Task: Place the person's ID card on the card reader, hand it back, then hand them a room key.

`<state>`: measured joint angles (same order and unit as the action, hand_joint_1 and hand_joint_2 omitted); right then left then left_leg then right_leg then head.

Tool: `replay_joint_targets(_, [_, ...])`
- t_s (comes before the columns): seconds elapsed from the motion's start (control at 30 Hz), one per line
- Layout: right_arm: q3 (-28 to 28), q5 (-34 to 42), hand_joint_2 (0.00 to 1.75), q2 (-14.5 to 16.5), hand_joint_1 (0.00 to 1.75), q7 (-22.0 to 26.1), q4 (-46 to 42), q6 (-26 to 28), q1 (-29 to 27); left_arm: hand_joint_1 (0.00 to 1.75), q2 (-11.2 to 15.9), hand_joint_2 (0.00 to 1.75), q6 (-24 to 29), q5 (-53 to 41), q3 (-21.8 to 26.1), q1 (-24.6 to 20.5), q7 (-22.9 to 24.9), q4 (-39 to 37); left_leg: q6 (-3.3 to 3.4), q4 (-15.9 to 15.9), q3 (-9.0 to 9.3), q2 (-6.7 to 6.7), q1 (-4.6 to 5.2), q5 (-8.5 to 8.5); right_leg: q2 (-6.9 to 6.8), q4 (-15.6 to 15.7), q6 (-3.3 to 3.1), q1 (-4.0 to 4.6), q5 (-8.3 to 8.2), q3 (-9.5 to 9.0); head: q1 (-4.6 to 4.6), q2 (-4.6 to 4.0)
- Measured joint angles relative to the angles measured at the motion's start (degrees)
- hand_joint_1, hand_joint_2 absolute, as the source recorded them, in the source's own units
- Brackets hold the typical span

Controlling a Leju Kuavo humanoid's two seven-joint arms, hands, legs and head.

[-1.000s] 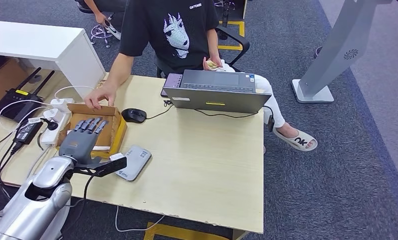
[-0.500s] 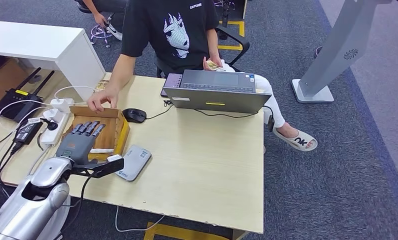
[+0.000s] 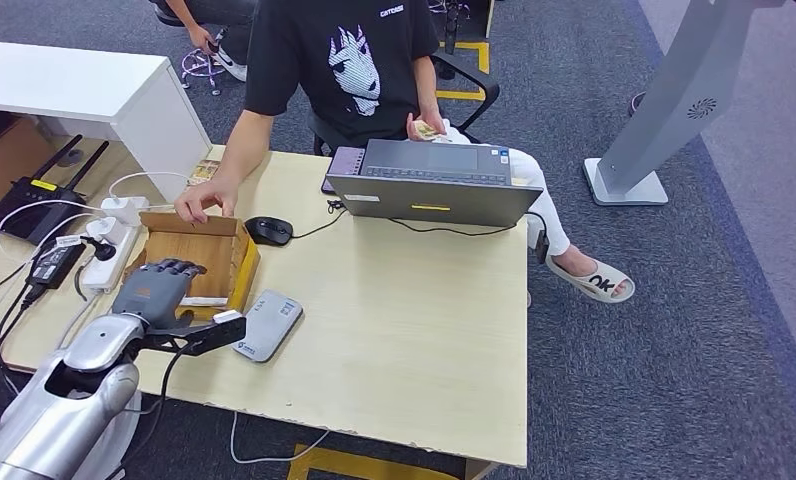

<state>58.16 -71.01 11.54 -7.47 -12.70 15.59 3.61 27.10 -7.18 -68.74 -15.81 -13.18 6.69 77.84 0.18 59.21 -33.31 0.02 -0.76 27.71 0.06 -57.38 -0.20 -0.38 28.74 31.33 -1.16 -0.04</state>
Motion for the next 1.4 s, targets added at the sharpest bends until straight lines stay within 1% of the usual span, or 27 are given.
replay_joint_targets(0.2, [0.03,-0.52,1.75,-0.03,0.0,0.2,0.0,-0.01,0.03,1.75,-1.56,1.75,2.39,-0.36,-0.11,-0.36,-0.31,-2.17,0.0,0.0,0.0,0.01,0.0,0.0,0.01,0.0,0.0,0.0,0.0,0.0,0.0,0.0])
replay_joint_targets(0.37, [0.04,-0.61,1.75,-0.07,0.0,0.21,0.0,-0.01,0.04,1.75,-2.58,1.75,3.04,-0.56,-0.21,-0.55,-0.34,-3.22,0.0,0.0,0.0,0.01,0.0,0.0,0.01,0.0,0.0,0.0,0.0,0.0,0.01,0.0])
replay_joint_targets(0.8, [0.09,-0.93,1.75,-0.11,0.0,0.47,0.0,-0.08,0.04,1.75,-3.79,1.75,4.09,-0.67,-0.34,-1.23,-0.93,-4.52,0.0,0.0,0.02,0.01,0.0,0.0,0.0,0.0,0.0,0.0,0.0,-0.03,0.0,0.0])
replay_joint_targets(0.97, [0.14,-1.17,1.75,-0.13,0.0,0.71,0.0,-0.09,0.04,1.75,-4.04,1.75,5.57,-0.02,-0.34,-1.62,-0.88,-4.71,0.0,0.0,0.02,0.0,0.0,-0.01,0.0,0.0,0.0,0.0,0.0,-0.02,0.0,0.0])
replay_joint_targets(1.13, [0.15,-1.79,1.75,-0.15,0.0,1.05,0.0,0.02,0.06,1.75,-4.59,1.75,7.72,-1.61,-0.15,-4.55,1.15,-4.71,0.0,0.01,0.01,-0.01,0.0,-0.01,-0.02,0.0,0.0,0.0,-0.01,-0.03,0.0,0.0])
replay_joint_targets(1.27, [0.14,-2.13,1.75,-0.16,0.0,1.37,0.0,0.09,0.11,1.75,-4.96,1.75,8.04,-2.66,0.16,-7.52,1.99,-4.71,0.0,0.01,0.01,-0.01,0.0,-0.01,-0.01,-0.01,0.0,0.0,-0.02,-0.04,-0.01,0.0])
replay_joint_targets(1.4, [0.15,-2.17,1.75,-0.17,0.0,1.39,0.0,0.09,0.12,1.75,-5.31,1.75,8.09,-3.01,0.19,-8.2,2.0,-4.72,-0.01,0.01,0.01,0.0,0.0,-0.01,0.0,-0.01,-0.01,0.0,-0.02,-0.02,0.0,0.0])
